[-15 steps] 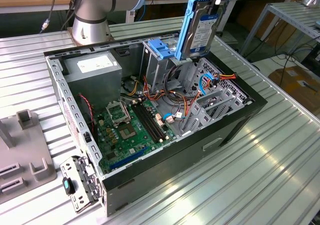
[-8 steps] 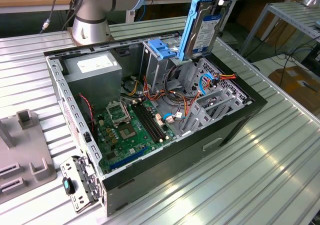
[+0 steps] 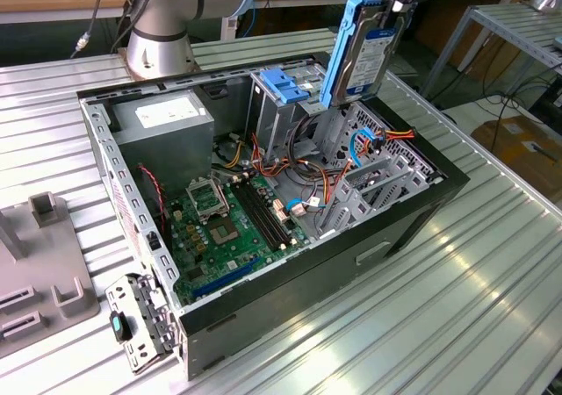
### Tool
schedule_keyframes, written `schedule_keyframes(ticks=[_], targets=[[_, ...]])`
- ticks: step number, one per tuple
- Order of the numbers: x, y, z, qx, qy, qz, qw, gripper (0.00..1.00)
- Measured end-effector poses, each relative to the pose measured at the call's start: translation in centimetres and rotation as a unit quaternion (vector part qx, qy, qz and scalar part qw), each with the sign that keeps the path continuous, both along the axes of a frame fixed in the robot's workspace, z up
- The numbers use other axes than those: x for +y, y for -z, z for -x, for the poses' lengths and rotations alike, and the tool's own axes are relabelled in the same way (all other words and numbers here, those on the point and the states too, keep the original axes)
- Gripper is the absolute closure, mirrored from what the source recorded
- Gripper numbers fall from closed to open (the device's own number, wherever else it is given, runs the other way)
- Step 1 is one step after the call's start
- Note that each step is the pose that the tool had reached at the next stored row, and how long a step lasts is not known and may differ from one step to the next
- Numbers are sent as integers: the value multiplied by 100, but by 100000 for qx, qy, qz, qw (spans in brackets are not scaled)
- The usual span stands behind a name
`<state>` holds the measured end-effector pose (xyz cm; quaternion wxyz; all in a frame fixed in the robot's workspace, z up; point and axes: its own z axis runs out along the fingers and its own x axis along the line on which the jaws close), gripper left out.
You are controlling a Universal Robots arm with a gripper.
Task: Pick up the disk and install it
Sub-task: 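Pick up the disk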
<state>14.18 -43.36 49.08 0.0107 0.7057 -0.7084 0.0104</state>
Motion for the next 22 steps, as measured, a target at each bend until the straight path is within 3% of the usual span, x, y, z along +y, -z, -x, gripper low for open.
schedule_keyframes(ticks=[12,22], targets=[[-4,-2,-13,-1,0,17,100000,65],[-4,-69,-14,-1,0,39,100000,65]])
